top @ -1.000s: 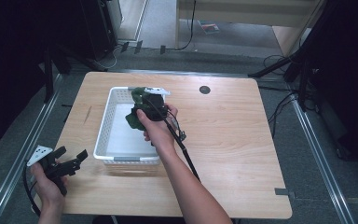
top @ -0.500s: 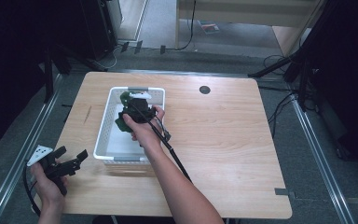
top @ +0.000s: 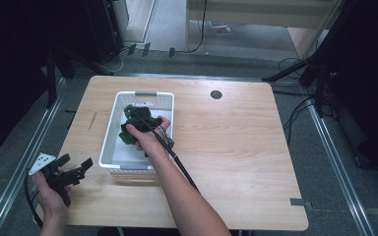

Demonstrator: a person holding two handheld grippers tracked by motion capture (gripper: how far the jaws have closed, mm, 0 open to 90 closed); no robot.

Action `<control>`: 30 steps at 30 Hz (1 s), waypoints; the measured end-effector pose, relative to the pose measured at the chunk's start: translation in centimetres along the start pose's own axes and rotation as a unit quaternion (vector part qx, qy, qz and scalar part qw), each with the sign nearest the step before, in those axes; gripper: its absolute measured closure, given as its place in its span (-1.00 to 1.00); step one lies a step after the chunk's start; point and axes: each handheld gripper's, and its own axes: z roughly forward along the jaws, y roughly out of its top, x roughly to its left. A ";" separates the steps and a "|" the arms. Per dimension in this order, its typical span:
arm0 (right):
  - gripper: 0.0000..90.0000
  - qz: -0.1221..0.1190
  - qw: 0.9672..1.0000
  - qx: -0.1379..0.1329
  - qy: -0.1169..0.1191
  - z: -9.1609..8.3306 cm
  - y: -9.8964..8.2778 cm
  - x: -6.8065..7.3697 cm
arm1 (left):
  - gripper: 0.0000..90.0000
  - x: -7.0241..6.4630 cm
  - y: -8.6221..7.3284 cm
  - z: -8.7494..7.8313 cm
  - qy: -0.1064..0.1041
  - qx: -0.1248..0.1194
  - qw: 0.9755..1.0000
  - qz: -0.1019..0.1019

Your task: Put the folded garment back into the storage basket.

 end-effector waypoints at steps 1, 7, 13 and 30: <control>-0.72 -0.020 1.000 -0.002 -0.007 0.2 -0.2 0.1 | -0.99 0.0 0.0 0.0 0.000 0.000 1.000 0.000; -0.83 -0.026 1.000 -0.004 -0.002 -0.4 -0.1 0.4 | -0.99 0.0 0.0 0.0 -0.001 -0.001 1.000 -0.001; -0.98 -0.024 0.999 -0.034 0.014 -2.0 0.6 0.3 | -0.99 0.0 0.0 0.0 0.000 -0.001 1.000 -0.001; -1.00 -0.018 0.996 -0.082 0.003 -6.9 1.6 -2.9 | -0.99 0.0 0.0 0.0 0.000 0.001 1.000 0.001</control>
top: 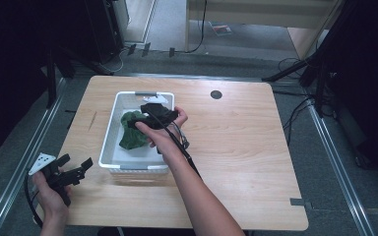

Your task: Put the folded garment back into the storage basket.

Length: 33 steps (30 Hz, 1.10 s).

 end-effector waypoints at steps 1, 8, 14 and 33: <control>-1.00 0.002 1.000 -0.002 0.002 -0.3 0.0 -0.4 | -0.99 0.0 0.0 0.0 0.000 0.000 1.000 0.000; -1.00 0.012 1.000 -0.017 -0.007 -2.3 0.2 -3.0 | -0.99 0.0 0.0 0.0 0.000 0.000 1.000 0.000; -0.99 0.022 0.999 -0.032 -0.021 -3.5 0.0 -5.3 | -0.99 0.0 0.0 0.0 0.001 -0.001 1.000 -0.001; -0.97 0.045 0.996 -0.038 -0.066 -6.2 -2.2 -11.6 | -0.99 0.0 0.0 0.0 0.001 -0.001 1.000 -0.002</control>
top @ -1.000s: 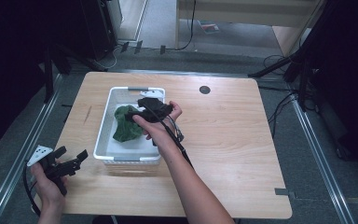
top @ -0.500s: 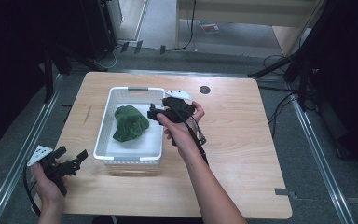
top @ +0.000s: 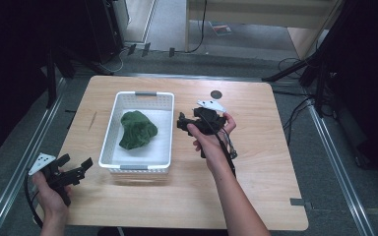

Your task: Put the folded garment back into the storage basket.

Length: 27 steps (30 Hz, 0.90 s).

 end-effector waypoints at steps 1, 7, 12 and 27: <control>-0.97 0.001 1.000 0.001 -0.003 -0.1 -0.2 -0.4 | -0.99 0.0 0.0 0.0 0.000 0.000 1.000 0.000; -0.96 0.008 1.000 0.003 -0.019 -0.4 -1.1 -2.4 | -0.99 0.0 0.0 0.0 -0.001 0.001 1.000 0.001; -0.96 0.013 0.999 0.003 -0.030 -0.7 -1.7 -3.9 | -0.99 0.0 0.0 0.0 0.000 0.001 1.000 0.001; -0.94 0.026 0.998 0.005 -0.059 -1.4 -4.6 -8.0 | -0.99 0.0 0.0 0.0 0.000 0.001 1.000 0.001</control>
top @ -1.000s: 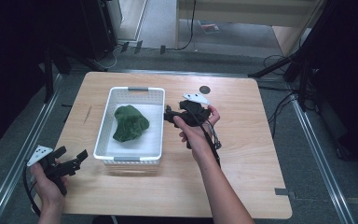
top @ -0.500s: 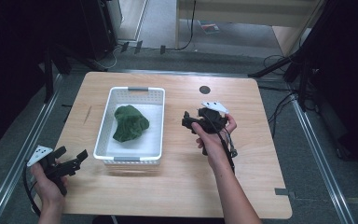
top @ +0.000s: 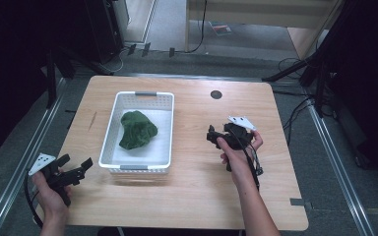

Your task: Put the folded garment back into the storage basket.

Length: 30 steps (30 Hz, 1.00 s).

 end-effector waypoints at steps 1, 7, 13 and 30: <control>-0.94 0.000 1.000 0.001 -0.002 0.0 -0.2 -0.3 | -0.99 0.0 0.0 0.0 0.000 0.000 1.000 0.000; -0.93 0.007 1.000 0.003 -0.018 -0.4 -1.1 -2.2 | -0.99 0.0 0.0 0.0 0.001 -0.001 1.000 -0.001; -0.92 0.010 0.999 0.004 -0.031 -0.7 -2.1 -4.0 | -0.99 0.0 0.0 0.0 0.001 0.000 1.000 0.000; -0.91 0.019 0.998 0.015 -0.061 -1.9 -5.2 -8.6 | -0.99 0.0 0.0 0.0 0.002 -0.001 1.000 0.000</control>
